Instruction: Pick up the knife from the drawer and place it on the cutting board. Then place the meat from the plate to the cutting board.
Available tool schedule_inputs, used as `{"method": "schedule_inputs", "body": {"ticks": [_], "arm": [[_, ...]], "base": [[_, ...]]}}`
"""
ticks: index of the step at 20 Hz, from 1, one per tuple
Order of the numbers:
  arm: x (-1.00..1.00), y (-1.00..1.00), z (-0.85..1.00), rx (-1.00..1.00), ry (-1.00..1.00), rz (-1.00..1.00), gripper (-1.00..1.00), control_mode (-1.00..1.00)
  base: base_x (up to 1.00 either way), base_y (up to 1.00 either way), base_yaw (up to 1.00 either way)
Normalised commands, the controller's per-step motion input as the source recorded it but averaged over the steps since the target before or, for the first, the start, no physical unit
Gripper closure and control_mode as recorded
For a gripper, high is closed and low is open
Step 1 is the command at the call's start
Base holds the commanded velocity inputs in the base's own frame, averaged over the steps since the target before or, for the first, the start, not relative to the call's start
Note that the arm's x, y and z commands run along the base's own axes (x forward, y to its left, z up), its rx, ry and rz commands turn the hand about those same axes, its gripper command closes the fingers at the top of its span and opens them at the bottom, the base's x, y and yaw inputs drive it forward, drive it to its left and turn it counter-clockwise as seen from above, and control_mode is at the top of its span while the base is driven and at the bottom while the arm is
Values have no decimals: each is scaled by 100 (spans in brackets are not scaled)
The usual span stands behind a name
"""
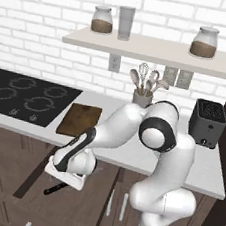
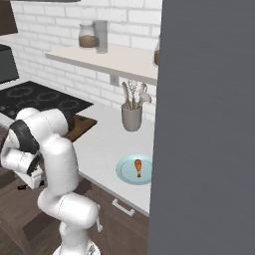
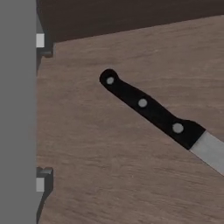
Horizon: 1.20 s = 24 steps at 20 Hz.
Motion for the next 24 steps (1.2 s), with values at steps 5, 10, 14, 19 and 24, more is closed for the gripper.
{"method": "schedule_inputs", "body": {"ticks": [5,10,14,19,24], "arm": [[46,11,-58,-9,0,0,-100,-100],[25,15,5,-2,-1,0,-100,-100],[22,22,21,0,0,-3,-100,-100],[63,15,-11,-4,0,-4,-100,-100],[35,16,-39,-6,0,-1,-100,-100]], "base": [[0,0,0],[0,0,0],[0,0,0],[0,0,0],[0,0,0]]}}
